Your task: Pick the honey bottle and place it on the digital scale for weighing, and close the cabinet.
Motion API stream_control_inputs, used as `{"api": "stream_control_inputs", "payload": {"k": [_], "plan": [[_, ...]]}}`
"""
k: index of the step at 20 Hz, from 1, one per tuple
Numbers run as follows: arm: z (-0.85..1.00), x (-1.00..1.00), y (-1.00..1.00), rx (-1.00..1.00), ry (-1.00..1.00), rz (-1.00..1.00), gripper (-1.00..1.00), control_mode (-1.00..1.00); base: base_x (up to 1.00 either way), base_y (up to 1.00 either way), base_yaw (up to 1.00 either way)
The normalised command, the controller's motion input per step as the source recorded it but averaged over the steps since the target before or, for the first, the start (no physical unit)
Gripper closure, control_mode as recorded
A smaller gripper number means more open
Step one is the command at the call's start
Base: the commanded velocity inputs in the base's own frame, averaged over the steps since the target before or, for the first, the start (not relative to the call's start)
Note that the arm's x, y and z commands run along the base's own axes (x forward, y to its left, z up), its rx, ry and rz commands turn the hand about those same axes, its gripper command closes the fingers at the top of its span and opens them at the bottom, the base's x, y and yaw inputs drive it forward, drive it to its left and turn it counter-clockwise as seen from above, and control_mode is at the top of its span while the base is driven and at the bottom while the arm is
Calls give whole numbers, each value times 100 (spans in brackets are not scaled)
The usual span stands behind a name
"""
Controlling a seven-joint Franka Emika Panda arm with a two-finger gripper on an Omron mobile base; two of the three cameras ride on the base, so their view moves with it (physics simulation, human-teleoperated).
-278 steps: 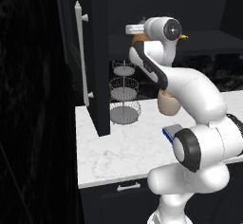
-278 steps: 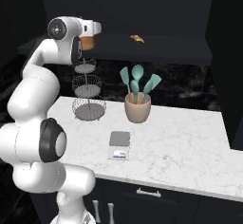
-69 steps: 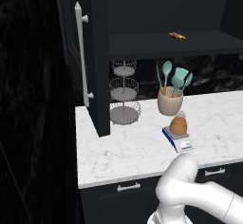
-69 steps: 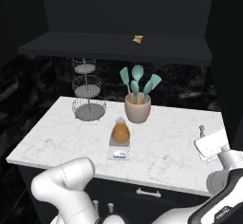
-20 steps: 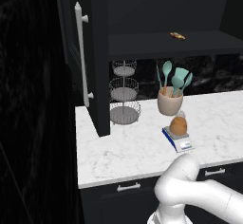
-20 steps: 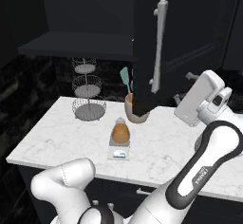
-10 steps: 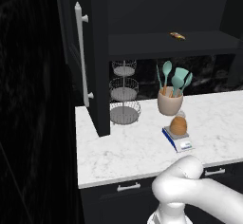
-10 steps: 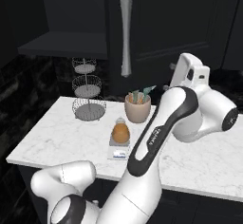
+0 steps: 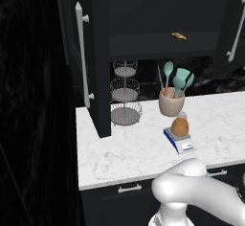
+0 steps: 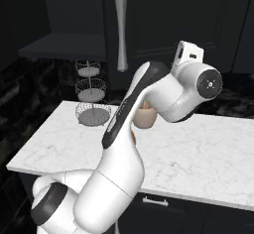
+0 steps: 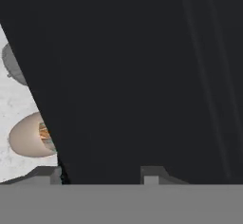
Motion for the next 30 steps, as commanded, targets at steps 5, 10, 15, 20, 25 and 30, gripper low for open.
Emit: {"api": "stream_control_inputs", "payload": {"k": [5,10,15,20,25,30], "plan": [[0,65,40,-3,15,-25,-100,-100,0,0,0],[0,70,30,0,9,-21,-100,-100,0,0,0],[-2,70,17,0,3,-19,-100,-100,0,0,0],[-1,64,5,0,1,-16,-100,-100,0,0,0],[-2,61,0,0,0,-11,-100,-100,0,0,0],[-10,56,0,0,1,-6,-100,-100,0,0,0]]}}
